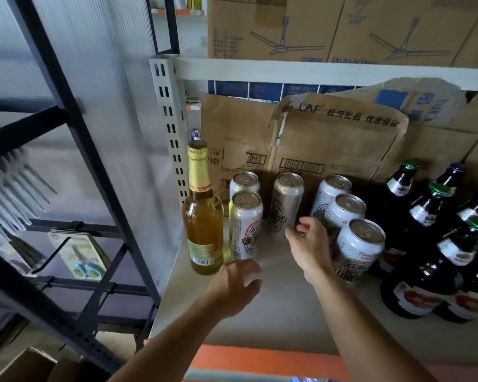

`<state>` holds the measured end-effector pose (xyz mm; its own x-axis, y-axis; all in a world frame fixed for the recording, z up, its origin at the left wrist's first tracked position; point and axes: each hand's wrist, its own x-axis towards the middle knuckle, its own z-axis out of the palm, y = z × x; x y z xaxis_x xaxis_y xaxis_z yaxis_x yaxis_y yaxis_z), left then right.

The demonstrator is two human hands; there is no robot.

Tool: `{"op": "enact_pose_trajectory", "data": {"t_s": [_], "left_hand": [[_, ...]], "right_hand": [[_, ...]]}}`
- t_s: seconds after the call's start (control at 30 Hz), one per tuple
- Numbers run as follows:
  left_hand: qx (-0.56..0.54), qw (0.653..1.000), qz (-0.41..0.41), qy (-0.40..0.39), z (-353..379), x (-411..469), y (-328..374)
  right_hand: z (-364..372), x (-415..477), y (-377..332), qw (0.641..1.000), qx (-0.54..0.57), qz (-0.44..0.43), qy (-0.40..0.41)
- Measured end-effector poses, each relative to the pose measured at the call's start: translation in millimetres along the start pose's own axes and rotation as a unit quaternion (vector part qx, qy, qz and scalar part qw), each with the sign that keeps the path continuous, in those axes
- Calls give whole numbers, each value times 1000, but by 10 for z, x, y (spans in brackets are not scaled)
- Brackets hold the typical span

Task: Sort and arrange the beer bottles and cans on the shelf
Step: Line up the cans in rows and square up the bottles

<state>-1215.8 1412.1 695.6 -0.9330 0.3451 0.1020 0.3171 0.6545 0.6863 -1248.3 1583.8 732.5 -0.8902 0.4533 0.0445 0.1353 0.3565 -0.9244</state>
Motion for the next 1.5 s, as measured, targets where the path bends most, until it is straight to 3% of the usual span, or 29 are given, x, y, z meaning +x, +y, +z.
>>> {"op": "enact_pose_trajectory", "data": {"t_s": [0.2,0.4,0.77,0.97,1.1,1.2,1.33,1.43,1.5], "left_hand": [[32,998,-9,-45,113,71,30],[68,995,-22,-65,148,67,55],[-8,996,-72,-54,212,-11,18],[-104,986,-124,-49,180,-153,-26],[-223,960,-151,-75,76,-200,31],[-350,924,-122,-96,-2,-227,198],[-428,891,-64,-134,-132,-298,346],[-437,887,-73,-133,-179,-357,442],[-400,909,-48,-109,-178,-381,479]], "right_hand": [[60,29,130,1000,18,13,-15],[164,302,-214,997,-15,-66,42],[181,336,-267,994,-8,-99,54],[-49,92,-311,990,-15,-135,41],[-246,-31,-426,989,9,-146,-5],[-354,-69,-506,988,66,-120,-72],[-420,-161,-593,969,179,-75,-154],[-485,-267,-649,955,210,-67,-198],[-518,-308,-654,946,218,-57,-235]]}}
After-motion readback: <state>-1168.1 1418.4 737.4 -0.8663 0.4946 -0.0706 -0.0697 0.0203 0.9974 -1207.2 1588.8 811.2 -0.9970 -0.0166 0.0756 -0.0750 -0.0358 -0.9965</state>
